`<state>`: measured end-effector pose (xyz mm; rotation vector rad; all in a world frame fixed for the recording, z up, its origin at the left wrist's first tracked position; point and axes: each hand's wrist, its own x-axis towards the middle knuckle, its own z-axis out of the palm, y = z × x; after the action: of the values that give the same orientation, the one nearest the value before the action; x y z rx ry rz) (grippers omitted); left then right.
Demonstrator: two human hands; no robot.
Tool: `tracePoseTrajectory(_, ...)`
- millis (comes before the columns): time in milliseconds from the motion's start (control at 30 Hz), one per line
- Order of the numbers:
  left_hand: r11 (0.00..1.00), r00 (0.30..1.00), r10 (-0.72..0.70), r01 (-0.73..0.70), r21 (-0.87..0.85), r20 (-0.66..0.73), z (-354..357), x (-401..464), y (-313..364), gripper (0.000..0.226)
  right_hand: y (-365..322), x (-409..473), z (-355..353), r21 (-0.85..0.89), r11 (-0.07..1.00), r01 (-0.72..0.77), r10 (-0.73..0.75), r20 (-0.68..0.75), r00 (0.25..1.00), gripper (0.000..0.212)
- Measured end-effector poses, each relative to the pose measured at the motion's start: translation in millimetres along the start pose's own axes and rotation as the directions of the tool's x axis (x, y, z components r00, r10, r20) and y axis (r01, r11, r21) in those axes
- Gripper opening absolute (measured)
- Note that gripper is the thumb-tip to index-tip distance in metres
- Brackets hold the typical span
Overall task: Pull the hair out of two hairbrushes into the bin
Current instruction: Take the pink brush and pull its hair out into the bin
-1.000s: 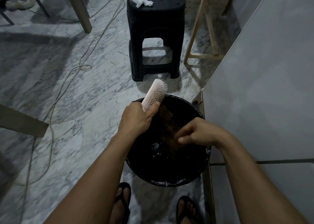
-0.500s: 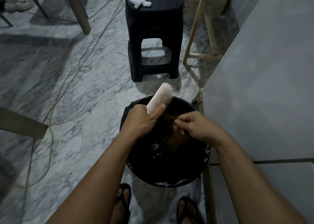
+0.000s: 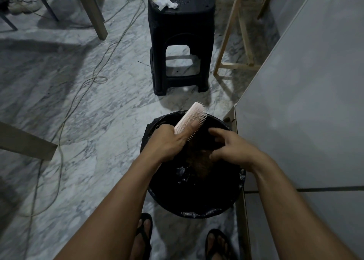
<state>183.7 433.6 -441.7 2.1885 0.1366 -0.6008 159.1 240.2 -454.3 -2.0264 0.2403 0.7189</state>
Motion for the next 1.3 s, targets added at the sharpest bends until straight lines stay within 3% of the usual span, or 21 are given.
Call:
tracePoseTrajectory(100,0.996,0.999,-0.016,0.02,-0.086,0.042,3,1,1,0.096,-10,-4,6,0.409,0.905,0.119,-0.172,0.097,0.98,0.077)
tracePoseTrajectory(200,0.998,0.998,0.001,0.002,-0.056,0.062,5,2,1,0.083,-15,-9,11,0.483,0.865,0.136,-0.205,0.093,0.974,0.04)
tracePoseTrajectory(333,0.999,0.999,0.0,0.002,-0.039,0.045,4,4,0,0.075,-12,-7,11,0.388,0.915,0.11,-0.154,0.084,0.985,0.013)
tracePoseTrajectory(467,0.999,1.0,-0.02,0.019,-0.045,-0.01,-1,3,-1,0.074,-2,-3,5,0.106,0.989,0.107,-0.114,0.059,0.992,0.03)
tracePoseTrajectory(533,0.998,0.999,-0.033,0.031,-0.057,-0.038,-3,3,-1,0.075,10,3,3,-0.168,0.986,0.022,-0.026,-0.022,0.999,0.03)
tracePoseTrajectory(600,0.998,0.999,-0.023,0.021,-0.055,-0.039,-4,3,0,0.071,25,12,2,-0.426,0.891,-0.155,0.105,-0.139,0.985,0.019)
tracePoseTrajectory(700,0.998,1.0,-0.003,0.004,-0.062,0.009,-2,0,3,0.063,35,15,4,-0.435,0.838,-0.33,0.228,-0.27,0.936,0.012)
tracePoseTrajectory(767,0.997,0.999,-0.014,0.018,-0.078,0.044,-1,-2,3,0.06,26,14,1,-0.303,0.926,-0.226,0.118,-0.336,0.934,0.024)
tracePoseTrajectory(833,0.997,0.998,-0.027,0.031,-0.071,0.061,0,-3,2,0.059,9,7,1,-0.1,0.995,0.03,-0.07,-0.431,0.9,0.033)
tracePoseTrajectory(933,0.998,0.997,-0.033,0.036,-0.052,0.067,2,-3,2,0.061,-17,-4,12,0.034,0.952,0.305,-0.251,-0.488,0.836,0.029)
tracePoseTrajectory(1067,0.994,0.992,-0.049,0.059,-0.09,0.113,6,-3,4,0.062,-16,-2,25,-0.114,0.938,0.328,-0.342,-0.467,0.815,0.043)
tracePoseTrajectory(1300,0.981,0.989,-0.073,0.095,-0.169,0.132,6,-5,8,0.059,-16,2,32,-0.126,0.912,0.389,-0.374,-0.641,0.67,0.012)
